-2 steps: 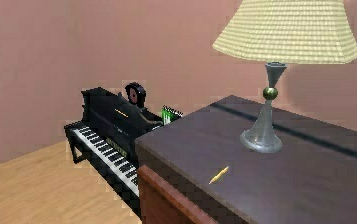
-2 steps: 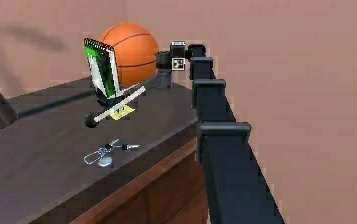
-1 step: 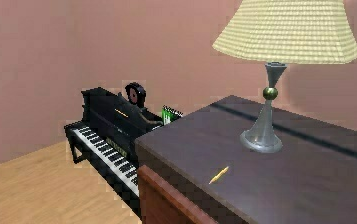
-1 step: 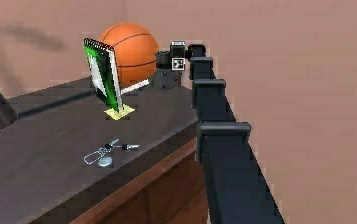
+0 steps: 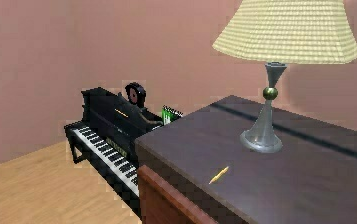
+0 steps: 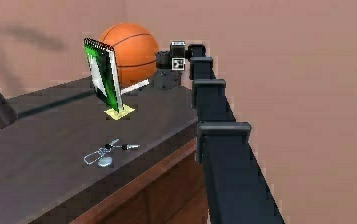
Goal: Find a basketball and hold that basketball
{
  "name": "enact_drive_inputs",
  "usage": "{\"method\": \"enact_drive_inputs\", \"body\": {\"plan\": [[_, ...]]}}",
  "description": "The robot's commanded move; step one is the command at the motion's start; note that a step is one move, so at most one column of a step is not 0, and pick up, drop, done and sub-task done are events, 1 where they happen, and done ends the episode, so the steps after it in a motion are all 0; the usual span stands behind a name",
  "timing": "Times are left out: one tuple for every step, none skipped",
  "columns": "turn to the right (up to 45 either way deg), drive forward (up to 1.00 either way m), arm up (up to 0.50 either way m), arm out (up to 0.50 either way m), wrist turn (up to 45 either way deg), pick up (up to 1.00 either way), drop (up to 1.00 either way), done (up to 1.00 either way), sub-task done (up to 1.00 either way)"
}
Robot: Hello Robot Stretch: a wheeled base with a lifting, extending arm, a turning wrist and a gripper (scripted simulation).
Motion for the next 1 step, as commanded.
{"method": "enact_drive_inputs", "body": {"plan": [[0.0,0.0,0.0,0.0,0.0,0.0,0.0,1.0,0.0]]}}
